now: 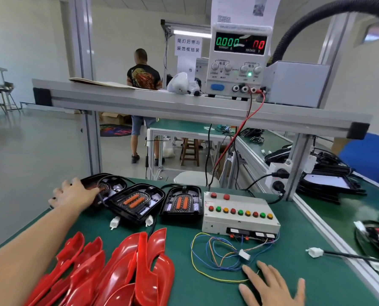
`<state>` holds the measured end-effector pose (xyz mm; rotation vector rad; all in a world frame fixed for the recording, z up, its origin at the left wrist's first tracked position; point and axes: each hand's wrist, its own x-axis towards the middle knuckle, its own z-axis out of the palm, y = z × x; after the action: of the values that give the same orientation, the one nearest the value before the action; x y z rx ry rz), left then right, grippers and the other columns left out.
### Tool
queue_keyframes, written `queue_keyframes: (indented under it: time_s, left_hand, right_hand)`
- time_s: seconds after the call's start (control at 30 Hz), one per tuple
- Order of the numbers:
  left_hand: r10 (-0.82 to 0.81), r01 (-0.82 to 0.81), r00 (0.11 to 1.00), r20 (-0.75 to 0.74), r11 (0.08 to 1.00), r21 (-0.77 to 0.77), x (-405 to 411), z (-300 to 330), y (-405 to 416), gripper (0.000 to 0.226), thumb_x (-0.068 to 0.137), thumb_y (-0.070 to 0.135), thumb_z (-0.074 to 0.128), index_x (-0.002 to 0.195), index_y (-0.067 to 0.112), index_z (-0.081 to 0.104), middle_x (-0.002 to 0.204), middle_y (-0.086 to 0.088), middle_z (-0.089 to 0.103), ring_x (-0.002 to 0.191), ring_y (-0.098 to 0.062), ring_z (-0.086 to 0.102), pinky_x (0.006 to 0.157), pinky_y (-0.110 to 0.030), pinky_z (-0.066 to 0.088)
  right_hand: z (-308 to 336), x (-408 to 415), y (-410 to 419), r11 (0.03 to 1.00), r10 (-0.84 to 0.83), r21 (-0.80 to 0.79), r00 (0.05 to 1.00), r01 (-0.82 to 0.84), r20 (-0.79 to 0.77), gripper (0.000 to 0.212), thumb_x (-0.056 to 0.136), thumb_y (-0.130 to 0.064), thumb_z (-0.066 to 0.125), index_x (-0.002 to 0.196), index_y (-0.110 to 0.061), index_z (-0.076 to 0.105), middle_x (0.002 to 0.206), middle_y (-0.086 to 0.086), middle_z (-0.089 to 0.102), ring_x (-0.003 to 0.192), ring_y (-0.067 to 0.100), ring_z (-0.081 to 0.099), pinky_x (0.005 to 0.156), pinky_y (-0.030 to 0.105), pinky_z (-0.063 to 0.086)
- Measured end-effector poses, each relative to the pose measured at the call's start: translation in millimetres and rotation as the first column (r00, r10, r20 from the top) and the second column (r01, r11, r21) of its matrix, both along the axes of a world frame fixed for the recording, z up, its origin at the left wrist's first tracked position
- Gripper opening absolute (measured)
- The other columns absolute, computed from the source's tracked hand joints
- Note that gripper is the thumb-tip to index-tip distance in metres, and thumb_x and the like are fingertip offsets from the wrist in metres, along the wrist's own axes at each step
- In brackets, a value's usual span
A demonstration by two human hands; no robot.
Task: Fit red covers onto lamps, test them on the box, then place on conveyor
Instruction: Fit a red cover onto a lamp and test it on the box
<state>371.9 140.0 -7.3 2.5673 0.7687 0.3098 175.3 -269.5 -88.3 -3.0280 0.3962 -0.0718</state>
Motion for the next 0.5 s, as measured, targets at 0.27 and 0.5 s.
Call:
queue_keyframes:
  time_s: [0.27,0.5]
  left_hand:
    - [-0.097,0.097,0.995,0.003,0.992,-0.086,-6.5,-16.1,-16.0,0.069,0.092,0.044,0.052,0.149,0.017,0.024,0.158,-0.009,0.014,0.142,-0.036,0.017,0.113,-0.047,0.019]
    - [0.193,-0.061,0.947,0.256,0.893,-0.446,8.9,-11.4,-3.7,0.075,0.083,0.023,0.071,0.141,0.001,0.029,0.153,-0.017,0.019,0.133,-0.04,0.031,0.109,-0.048,0.031]
  right_hand:
    - [-10.3,2.1,-3.3,0.977,0.212,-0.039,0.929,-0.21,0.303,0.056,0.082,-0.074,-0.007,0.137,-0.068,-0.003,0.155,-0.022,0.027,0.144,0.003,0.026,0.116,0.032,-0.005]
    - [2.3,-1.7,-1.0,0.828,0.514,-0.007,0.752,-0.561,0.413,0.035,0.1,-0.058,0.004,0.129,-0.066,0.021,0.157,-0.03,0.005,0.14,-0.016,-0.009,0.11,0.007,0.004]
